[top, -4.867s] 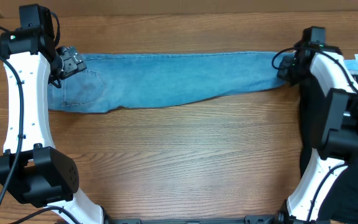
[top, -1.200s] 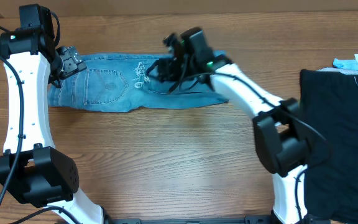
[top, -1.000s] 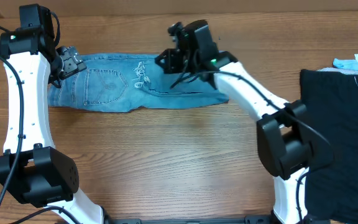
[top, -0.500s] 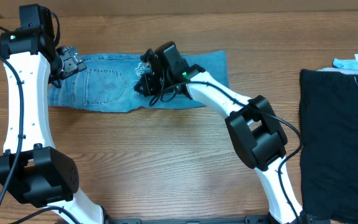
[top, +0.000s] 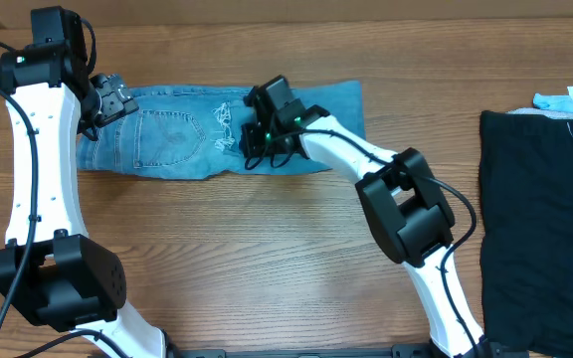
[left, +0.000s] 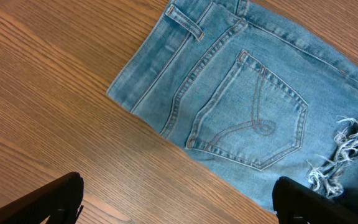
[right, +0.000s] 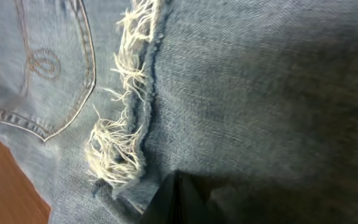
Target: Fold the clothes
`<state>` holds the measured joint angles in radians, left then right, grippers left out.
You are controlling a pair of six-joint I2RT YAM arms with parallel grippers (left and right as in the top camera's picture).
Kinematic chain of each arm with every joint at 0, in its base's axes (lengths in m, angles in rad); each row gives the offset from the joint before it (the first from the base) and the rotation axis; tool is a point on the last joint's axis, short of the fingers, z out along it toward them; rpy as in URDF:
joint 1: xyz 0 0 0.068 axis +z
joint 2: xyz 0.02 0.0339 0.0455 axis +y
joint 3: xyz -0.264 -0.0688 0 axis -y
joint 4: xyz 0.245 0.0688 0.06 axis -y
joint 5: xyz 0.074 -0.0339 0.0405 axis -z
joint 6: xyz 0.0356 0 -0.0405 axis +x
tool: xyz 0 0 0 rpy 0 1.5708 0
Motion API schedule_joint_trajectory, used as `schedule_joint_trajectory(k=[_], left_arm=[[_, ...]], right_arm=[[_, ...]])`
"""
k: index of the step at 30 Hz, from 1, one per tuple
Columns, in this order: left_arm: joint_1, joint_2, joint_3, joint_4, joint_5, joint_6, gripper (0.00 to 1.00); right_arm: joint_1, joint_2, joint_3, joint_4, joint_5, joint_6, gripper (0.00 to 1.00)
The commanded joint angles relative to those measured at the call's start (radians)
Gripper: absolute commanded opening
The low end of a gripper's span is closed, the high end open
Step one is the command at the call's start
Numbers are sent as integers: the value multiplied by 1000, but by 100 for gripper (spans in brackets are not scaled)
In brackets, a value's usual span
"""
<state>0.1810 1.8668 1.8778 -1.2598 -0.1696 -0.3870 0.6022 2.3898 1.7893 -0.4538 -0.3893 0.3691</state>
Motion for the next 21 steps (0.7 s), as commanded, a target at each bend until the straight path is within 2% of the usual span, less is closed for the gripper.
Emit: schedule_joint_trajectory(k=[1, 5, 9, 10, 13, 14, 18, 21], left_arm=[[2, 3, -2, 2, -14, -2, 100], [2, 3, -2, 2, -14, -2, 100], [2, 3, -2, 2, -14, -2, 100], [2, 3, -2, 2, -14, -2, 100], [2, 3, -2, 2, -14, -2, 100], [2, 3, -2, 2, -14, -2, 100], [2, 3, -2, 2, -14, -2, 100], [2, 3, -2, 2, -14, -2, 100]], right_arm=[[31, 11, -10, -9, -3, -34, 4], [-32, -54, 64, -25, -87, -33, 4], [-161, -204, 151, -207, -69, -107, 6], [-218, -246, 151, -302, -14, -140, 9], [-427, -253, 148, -527, 2, -267, 43], [-479, -242, 147, -559, -21, -319, 48], [-622, -217, 143, -604, -90, -397, 55], [-659, -216, 136, -618, -137, -453, 55]])
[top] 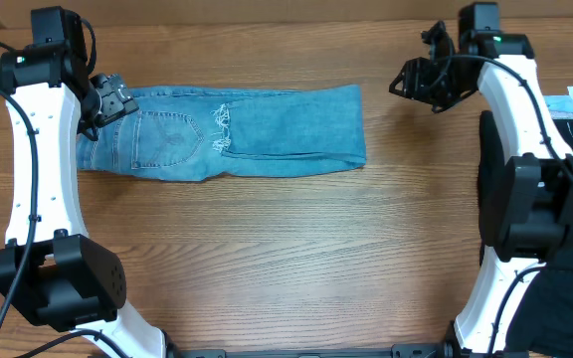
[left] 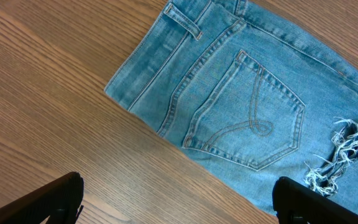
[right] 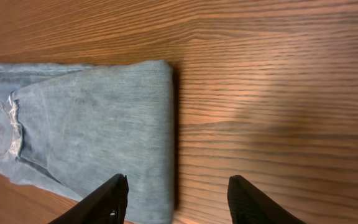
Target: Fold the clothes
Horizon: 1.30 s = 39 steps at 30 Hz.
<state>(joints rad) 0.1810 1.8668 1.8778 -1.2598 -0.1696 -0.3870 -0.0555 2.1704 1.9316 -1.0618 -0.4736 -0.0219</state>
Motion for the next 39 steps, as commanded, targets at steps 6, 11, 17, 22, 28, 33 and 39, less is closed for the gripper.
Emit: schedule_joint_trajectory(k=[6, 11, 17, 22, 28, 33, 39], left_arm=[[2, 3, -2, 2, -14, -2, 100], [2, 3, -2, 2, -14, -2, 100], [2, 3, -2, 2, -14, -2, 100], [2, 3, -2, 2, -14, -2, 100], [2, 3, -2, 2, -14, -2, 100], [2, 3, -2, 2, -14, -2, 100], [2, 3, -2, 2, -14, -2, 100]], right_arm=[[38, 3, -30, -102, -256, -110, 4], [64, 3, -179, 3, -436, -139, 4], [141, 3, -497, 392, -489, 27, 4], [149, 3, -641, 554, -357, 131, 4], [121, -16, -497, 509, -592, 166, 4], [121, -27, -401, 468, -427, 164, 4], [121, -14, -520, 453, -105, 122, 4]])
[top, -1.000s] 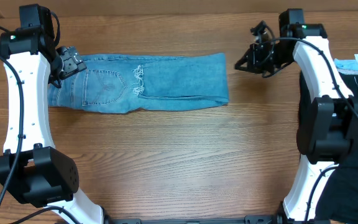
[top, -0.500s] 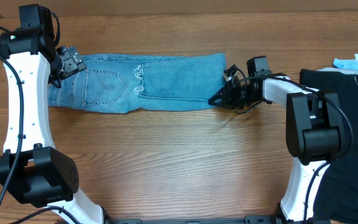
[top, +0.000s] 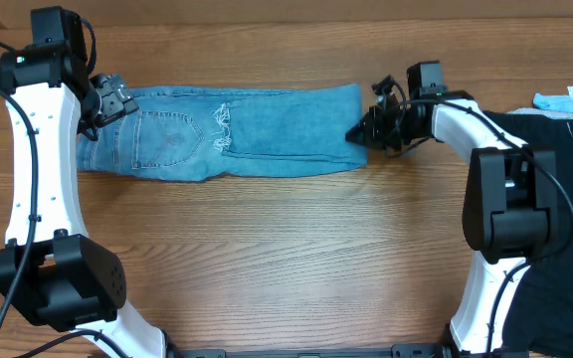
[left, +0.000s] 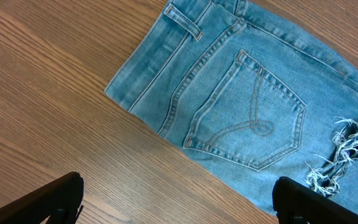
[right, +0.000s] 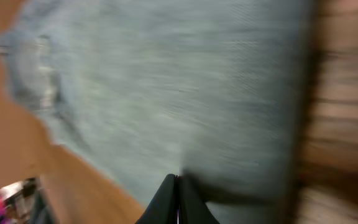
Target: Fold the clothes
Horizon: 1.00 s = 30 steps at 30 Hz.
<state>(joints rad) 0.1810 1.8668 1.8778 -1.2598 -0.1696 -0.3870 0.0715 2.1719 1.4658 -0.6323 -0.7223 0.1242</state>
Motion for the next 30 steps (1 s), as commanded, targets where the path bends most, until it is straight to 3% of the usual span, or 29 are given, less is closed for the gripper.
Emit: schedule_joint_trajectory(k=[1, 5, 10, 15, 23, 28, 30], left_arm=[[2, 3, -2, 2, -14, -2, 100], [2, 3, -2, 2, -14, -2, 100], [2, 3, -2, 2, -14, -2, 100], [2, 3, -2, 2, -14, -2, 100], [2, 3, -2, 2, -14, -2, 100], [2, 3, -2, 2, -14, -2, 100], [2, 3, -2, 2, -14, -2, 100]], right_arm=[[-6, -15, -73, 32, 167, -24, 4], [-6, -18, -75, 60, 141, -27, 4], [-6, -26, 158, 72, 33, -19, 4], [-2, 9, 150, 106, 158, -16, 4], [6, 136, 161, 135, 154, -19, 4], [7, 98, 386, 68, 91, -19, 4], [8, 99, 391, 89, 106, -19, 4]])
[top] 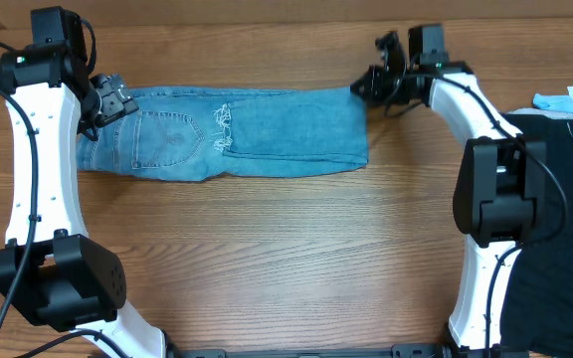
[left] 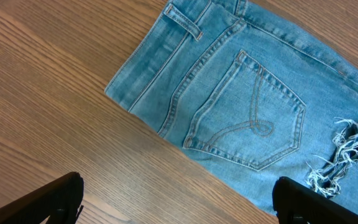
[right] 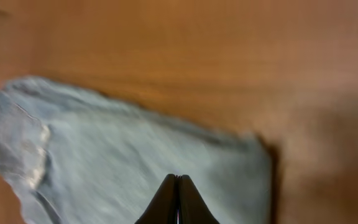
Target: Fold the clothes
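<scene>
Light blue jeans (top: 227, 129), folded lengthwise, lie across the far side of the table with the waistband to the left. My left gripper (top: 107, 101) hangs open above the waistband end. In the left wrist view its fingers (left: 55, 199) flank bare wood in front of the back pocket (left: 247, 118). My right gripper (top: 361, 89) sits at the far right corner of the leg end. Its shut tips (right: 178, 178) lie over the denim (right: 123, 155) in a blurred view, and no cloth shows between them.
A black garment (top: 550, 199) lies spread at the right edge of the table, with a pale blue item (top: 570, 97) at its far end. Bare wood (top: 267, 259) fills the near half of the table.
My right gripper has gone from the near right corner of the leg end to the far right corner, still shut. The leg end edge sits slightly further right. The left arm has not moved.
My right gripper was first shut and pressed on the middle of the jeans by the frayed patch. Then it was open, clear of the cloth, beyond the leg end. After that it was shut at the near right corner, and now at the far one. The left gripper stayed open throughout.
</scene>
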`<state>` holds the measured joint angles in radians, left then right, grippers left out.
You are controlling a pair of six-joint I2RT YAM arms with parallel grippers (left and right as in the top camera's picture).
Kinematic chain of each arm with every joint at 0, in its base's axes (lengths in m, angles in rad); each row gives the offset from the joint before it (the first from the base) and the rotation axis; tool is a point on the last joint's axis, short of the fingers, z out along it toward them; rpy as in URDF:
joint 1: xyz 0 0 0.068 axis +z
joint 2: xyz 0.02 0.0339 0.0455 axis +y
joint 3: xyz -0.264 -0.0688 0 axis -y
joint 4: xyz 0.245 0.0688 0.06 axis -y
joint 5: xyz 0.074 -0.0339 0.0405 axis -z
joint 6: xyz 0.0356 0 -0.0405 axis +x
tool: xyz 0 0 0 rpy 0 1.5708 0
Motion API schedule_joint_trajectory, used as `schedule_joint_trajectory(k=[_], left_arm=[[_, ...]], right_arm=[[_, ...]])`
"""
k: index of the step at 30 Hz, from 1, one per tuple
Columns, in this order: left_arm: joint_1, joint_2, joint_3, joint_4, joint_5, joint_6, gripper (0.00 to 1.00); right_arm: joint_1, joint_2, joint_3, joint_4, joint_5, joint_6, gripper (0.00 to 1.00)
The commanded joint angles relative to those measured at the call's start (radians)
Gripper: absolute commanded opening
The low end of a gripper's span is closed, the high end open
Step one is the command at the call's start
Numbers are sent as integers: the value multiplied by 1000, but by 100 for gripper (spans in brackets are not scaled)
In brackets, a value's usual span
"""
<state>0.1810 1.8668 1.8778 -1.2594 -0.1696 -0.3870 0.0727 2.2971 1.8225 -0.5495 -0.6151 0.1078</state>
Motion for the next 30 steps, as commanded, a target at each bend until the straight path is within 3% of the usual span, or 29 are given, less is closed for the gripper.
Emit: schedule_joint_trajectory(k=[1, 14, 17, 18, 19, 24, 26, 30], left_arm=[[2, 3, -2, 1, -14, -2, 100], [2, 3, -2, 1, -14, -2, 100], [2, 3, -2, 1, -14, -2, 100], [2, 3, -2, 1, -14, -2, 100], [2, 3, -2, 1, -14, -2, 100], [2, 3, -2, 1, -14, -2, 100], [2, 3, -2, 1, -14, -2, 100], [2, 3, -2, 1, -14, -2, 100]], right_arm=[[6, -21, 33, 2, 49, -3, 4], [8, 122, 29, 31, 154, -2, 4], [3, 104, 87, 36, 96, 1, 4], [-4, 86, 142, -13, 73, 1, 7], [-15, 66, 210, -100, 71, 1, 18], [-82, 52, 343, -457, 71, -11, 38], [-101, 52, 342, -626, 71, -153, 49], [-102, 52, 317, -768, 71, -335, 72]])
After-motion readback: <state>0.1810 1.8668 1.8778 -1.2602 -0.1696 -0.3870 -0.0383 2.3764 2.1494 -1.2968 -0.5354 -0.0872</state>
